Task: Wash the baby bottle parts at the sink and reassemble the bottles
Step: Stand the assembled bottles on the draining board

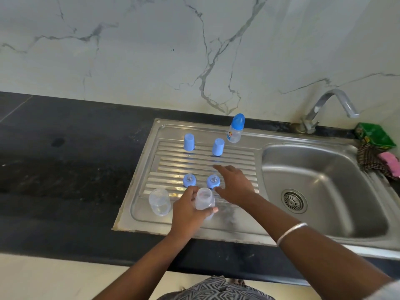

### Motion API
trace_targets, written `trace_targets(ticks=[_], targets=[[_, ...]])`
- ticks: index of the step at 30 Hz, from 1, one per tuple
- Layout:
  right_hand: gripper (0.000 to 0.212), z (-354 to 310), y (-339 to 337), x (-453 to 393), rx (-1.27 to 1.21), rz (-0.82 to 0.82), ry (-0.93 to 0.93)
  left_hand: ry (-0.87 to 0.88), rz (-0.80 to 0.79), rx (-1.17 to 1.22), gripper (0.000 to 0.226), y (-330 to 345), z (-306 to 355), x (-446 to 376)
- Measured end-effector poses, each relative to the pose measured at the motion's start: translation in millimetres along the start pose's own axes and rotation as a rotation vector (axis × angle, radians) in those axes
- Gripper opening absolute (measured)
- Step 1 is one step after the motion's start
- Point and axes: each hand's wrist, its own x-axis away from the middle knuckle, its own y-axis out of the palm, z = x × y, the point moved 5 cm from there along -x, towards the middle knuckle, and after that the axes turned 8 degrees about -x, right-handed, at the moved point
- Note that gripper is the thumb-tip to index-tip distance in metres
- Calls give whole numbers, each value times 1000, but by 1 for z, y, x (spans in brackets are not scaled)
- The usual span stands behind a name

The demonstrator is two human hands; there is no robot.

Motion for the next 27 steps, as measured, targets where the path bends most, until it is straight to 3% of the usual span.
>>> trace_targets(ticks=[6,12,16,21,24,27], targets=[[70,-10,15,-23,194,-147,-12,38,4,-46,55,5,-9,3],[55,-4,25,-27,234,-157,-22,75,-5,-95,58,9,-10,3],[40,-2,20,-19,156,-108,-38,132,-11,-119,59,10,-11,4],[39,-19,-10,6,-244,57,-43,179,22,-144,56,9,-16,7],[39,-34,-27,29,-259,101,-135,190,22,-145,56,9,-18,7],[43,-48,-36,48,-188,40,-210,194,14,-133,56,9,-17,7]])
